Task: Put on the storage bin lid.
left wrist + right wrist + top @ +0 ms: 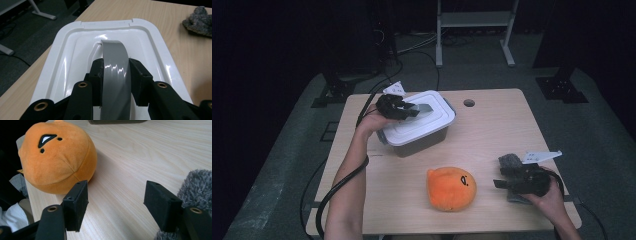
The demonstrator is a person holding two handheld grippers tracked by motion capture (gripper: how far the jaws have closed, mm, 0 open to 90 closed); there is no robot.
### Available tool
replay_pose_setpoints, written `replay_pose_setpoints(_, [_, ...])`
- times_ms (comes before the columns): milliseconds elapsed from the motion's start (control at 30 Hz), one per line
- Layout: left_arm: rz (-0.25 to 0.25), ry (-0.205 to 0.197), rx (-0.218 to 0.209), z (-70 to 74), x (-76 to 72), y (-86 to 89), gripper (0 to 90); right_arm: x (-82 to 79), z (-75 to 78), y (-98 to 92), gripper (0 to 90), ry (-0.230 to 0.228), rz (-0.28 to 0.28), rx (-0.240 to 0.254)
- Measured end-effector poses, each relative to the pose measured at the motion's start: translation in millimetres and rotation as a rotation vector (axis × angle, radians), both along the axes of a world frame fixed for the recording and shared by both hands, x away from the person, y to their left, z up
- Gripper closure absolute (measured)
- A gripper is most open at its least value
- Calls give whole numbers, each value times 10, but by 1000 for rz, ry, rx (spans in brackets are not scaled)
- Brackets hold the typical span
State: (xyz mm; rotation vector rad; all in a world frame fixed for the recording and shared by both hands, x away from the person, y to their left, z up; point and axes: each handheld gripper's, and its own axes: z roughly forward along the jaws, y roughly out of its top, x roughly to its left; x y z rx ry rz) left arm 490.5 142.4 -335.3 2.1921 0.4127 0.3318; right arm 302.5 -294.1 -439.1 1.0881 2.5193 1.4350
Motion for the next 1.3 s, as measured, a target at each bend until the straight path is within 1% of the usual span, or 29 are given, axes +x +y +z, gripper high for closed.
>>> replay_pose_setpoints(167, [-28,26,3,13,-25,-42,661,0,0,1,341,-1,-1,-6])
replay_pose_setpoints(333, [-74,39,1,14,-82,-109,661,-2,2,-11,338,-4,-5,-7])
replay_pose_setpoints(433, [-92,46,3,14,-113,-163,662,-5,5,-13,338,-8,-7,-6])
replay_pose_setpoints(667, [-140,41,9,13,-226,-290,664,-13,12,-22,338,-11,-10,-4])
replay_pose_setpoints(767, [-152,37,12,14,-259,-332,664,-14,12,-23,338,-12,-11,-4])
replay_pose_setpoints(867, [-167,44,14,15,-279,-364,664,-17,14,-22,339,-13,-10,-8])
replay_pose_setpoints(1100, [-189,50,18,20,-320,-424,664,-25,20,-33,339,-12,-13,-5])
replay_pose_setpoints(1300, [-200,47,23,22,-348,-454,664,-30,23,-40,339,-14,-14,-3])
